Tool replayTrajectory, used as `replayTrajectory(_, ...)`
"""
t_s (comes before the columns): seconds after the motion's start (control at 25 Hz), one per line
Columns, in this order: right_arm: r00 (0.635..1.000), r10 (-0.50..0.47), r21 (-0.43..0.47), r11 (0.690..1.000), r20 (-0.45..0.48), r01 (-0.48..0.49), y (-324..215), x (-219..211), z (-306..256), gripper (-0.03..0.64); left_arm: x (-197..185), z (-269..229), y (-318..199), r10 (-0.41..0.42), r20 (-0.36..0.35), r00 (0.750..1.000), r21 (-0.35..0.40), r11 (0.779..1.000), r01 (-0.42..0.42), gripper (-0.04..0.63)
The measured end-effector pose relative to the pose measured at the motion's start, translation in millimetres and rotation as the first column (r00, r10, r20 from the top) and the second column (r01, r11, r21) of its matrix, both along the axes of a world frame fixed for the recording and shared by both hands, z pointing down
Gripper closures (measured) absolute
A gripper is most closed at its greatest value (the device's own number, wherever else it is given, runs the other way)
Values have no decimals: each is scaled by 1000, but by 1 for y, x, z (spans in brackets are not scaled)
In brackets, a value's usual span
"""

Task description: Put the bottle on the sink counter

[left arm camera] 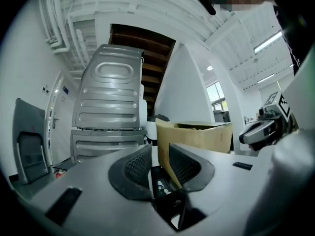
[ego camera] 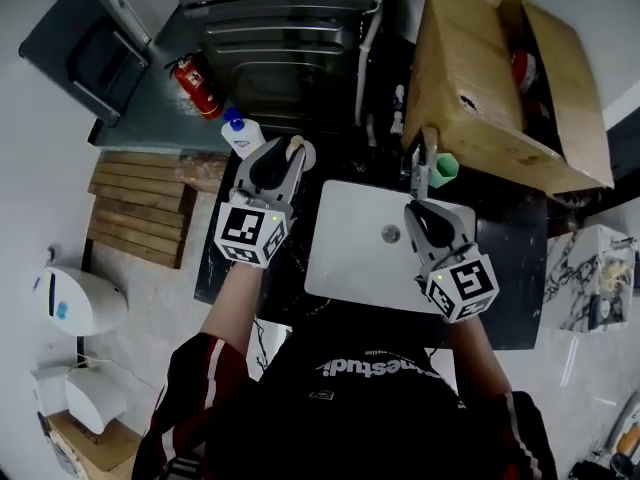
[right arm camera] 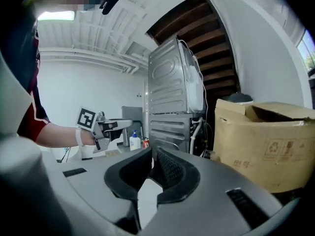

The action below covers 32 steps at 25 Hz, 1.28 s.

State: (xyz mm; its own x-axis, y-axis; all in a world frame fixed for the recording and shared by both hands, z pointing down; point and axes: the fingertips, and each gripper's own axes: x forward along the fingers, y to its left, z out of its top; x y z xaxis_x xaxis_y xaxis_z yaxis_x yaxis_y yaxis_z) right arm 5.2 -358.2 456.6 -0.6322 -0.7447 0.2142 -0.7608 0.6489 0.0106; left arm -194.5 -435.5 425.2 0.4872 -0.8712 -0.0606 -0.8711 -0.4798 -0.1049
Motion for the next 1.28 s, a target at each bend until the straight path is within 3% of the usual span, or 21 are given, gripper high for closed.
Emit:
replayTrajectory(0.16, 1000, 7, 46, 999, 23, -8, 33, 20, -29, 558, 10, -31, 62, 7, -6, 1000, 17, 1000, -7, 535)
replayTrajectory(0.32, 998, -54, 66, 996, -19, 55, 74, 32, -47, 557, 32, -53, 121, 37, -20, 999, 24, 999, -37, 561)
replayTrajectory(0.48, 998, -70, 71, 995, -8, 71, 119, 58, -60, 557, 78, -56, 178, 117, 10, 993, -14, 993, -116, 575)
replayTrajectory(0.72, 993, -120, 67, 991, -11, 120, 206, 113, -70, 555, 155, -57, 259, 252, -42, 967, -76, 964, -255, 577)
replayTrajectory(0.84, 994, -107, 56, 993, 27, 105, 233, 137, -69, 555, 189, -55, 291, 280, 6, 960, -87, 957, -278, 575)
replayTrajectory(0.96, 995, -94, 57, 994, 28, 93, 249, 152, -71, 552, 210, -62, 314, 287, 8, 958, -73, 955, -286, 575)
replayTrajectory(1.16, 999, -14, 66, 998, 45, 11, 261, 167, -80, 551, 220, -60, 325, 316, -97, 944, -98, 941, -325, 575)
replayTrajectory(1.28, 998, 30, 81, 996, 64, -35, 262, 170, -89, 552, 217, -61, 321, 309, -71, 948, -99, 944, -315, 575)
